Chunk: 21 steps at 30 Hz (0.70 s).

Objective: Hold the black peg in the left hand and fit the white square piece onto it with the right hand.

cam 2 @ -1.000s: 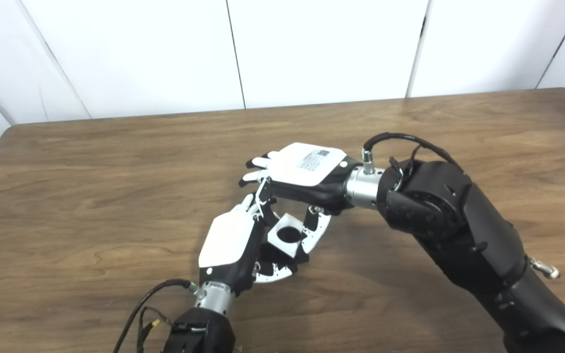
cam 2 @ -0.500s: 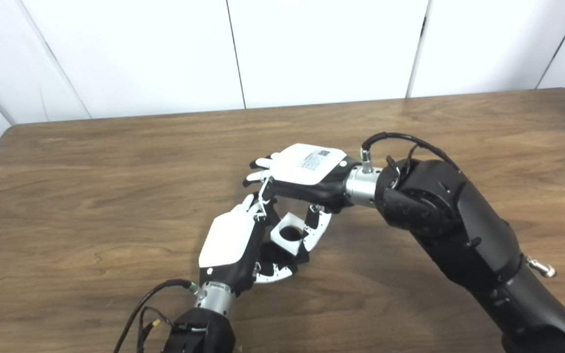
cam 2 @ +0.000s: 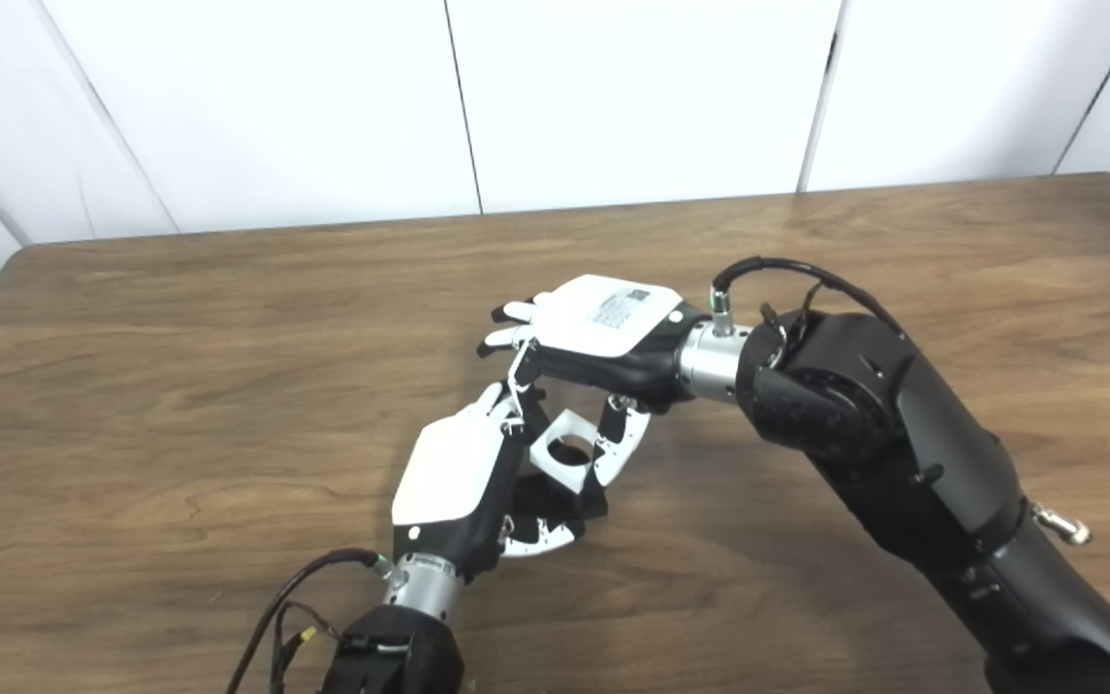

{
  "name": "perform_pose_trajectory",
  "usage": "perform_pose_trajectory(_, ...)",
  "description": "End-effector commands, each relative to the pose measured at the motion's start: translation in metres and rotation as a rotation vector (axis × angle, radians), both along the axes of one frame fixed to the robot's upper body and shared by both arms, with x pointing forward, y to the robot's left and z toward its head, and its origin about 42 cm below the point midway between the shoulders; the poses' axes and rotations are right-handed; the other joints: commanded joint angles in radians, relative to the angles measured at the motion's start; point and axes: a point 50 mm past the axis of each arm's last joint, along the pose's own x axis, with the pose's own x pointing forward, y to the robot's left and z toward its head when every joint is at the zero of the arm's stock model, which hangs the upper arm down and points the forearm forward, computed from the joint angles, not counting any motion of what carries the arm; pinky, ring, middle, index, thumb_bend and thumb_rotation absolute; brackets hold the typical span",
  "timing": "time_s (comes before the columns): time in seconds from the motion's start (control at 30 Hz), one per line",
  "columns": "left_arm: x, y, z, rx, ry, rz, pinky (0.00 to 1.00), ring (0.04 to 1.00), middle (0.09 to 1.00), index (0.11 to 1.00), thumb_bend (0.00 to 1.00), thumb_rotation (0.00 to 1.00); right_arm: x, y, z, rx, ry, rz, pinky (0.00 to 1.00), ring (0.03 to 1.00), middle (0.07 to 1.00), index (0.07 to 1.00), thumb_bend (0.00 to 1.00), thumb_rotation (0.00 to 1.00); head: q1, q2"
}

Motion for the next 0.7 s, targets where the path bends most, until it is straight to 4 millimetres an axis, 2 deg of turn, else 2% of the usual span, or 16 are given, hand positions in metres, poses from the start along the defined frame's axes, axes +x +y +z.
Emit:
perform_pose_trajectory(0.0, -0.0032, -0.0097, 0.0039, 0.002, -0.016, -0.017, 0.89, 0.96, 0.892, 0.491, 0.52, 0.07, 0.0029, 0.0045, 0.0204, 0.033, -0.08, 0.028, 0.99, 1.0, 0.93, 0.491, 0.52, 0.14, 0.005, 0.002)
perform_pose_trajectory(0.67, 0.0019, -0.0135, 0.003, -0.017, 0.0, 0.0, 0.9, 0.964, 0.891, 0.49, 0.52, 0.07, -0.0011, 0.0015, 0.0154, 0.006, -0.061, 0.042, 0.98, 1.0, 0.935, 0.492, 0.52, 0.14, 0.01, 0.015)
